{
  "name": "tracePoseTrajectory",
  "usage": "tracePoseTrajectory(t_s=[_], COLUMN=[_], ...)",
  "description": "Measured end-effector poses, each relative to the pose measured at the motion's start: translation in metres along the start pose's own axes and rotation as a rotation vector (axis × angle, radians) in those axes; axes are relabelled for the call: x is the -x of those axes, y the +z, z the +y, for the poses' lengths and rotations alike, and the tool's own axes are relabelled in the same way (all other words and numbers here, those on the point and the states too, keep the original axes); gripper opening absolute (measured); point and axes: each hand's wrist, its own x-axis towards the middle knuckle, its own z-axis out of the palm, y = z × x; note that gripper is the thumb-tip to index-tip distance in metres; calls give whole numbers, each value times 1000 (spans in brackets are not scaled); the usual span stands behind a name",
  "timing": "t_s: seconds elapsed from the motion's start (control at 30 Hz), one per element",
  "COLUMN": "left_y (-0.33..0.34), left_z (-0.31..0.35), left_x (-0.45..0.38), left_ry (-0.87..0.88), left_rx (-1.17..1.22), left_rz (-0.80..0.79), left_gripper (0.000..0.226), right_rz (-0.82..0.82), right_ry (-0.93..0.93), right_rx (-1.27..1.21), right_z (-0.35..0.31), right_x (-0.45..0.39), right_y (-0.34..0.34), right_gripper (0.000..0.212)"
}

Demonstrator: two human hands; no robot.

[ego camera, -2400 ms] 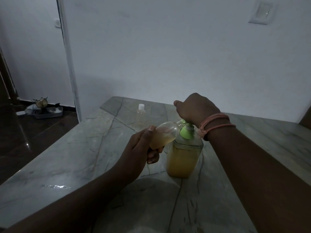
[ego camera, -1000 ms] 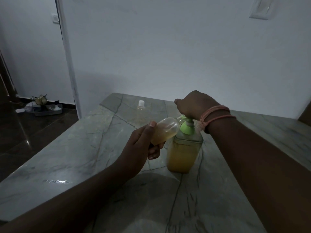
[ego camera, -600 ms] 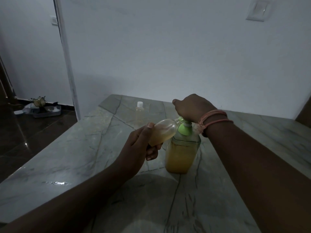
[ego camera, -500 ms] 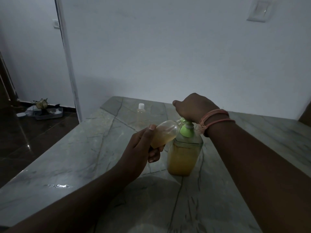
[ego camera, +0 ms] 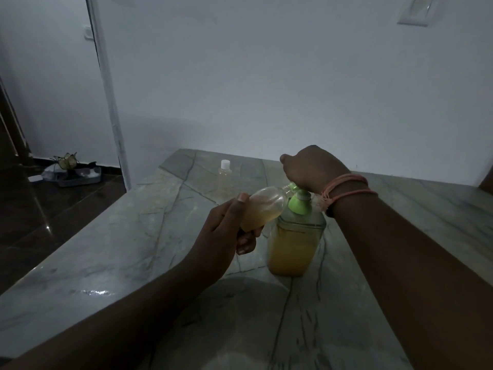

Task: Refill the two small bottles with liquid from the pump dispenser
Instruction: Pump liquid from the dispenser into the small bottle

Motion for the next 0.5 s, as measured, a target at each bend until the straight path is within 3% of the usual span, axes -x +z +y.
tracePoseTrajectory(t_s=[0.2, 0.3, 0.4, 0.5], left_y=[0, 1, 1, 0], left_z=[0, 2, 1, 0], left_x=[1, 2, 1, 0], left_ry=[-7, 1, -4, -7], left_rx=[-3, -23, -18, -12], left_rz=[-1, 4, 9, 8], left_gripper=[48, 47, 47, 48], right_rz=[-66, 11, 108, 85], right_ry=[-80, -53, -14, 30], right_rx=[46, 102, 10, -120], right_z=[-3, -5, -4, 0], right_x=[15, 11, 8, 7], right_y=[-1, -6, -2, 4], right_gripper=[34, 34, 37, 38])
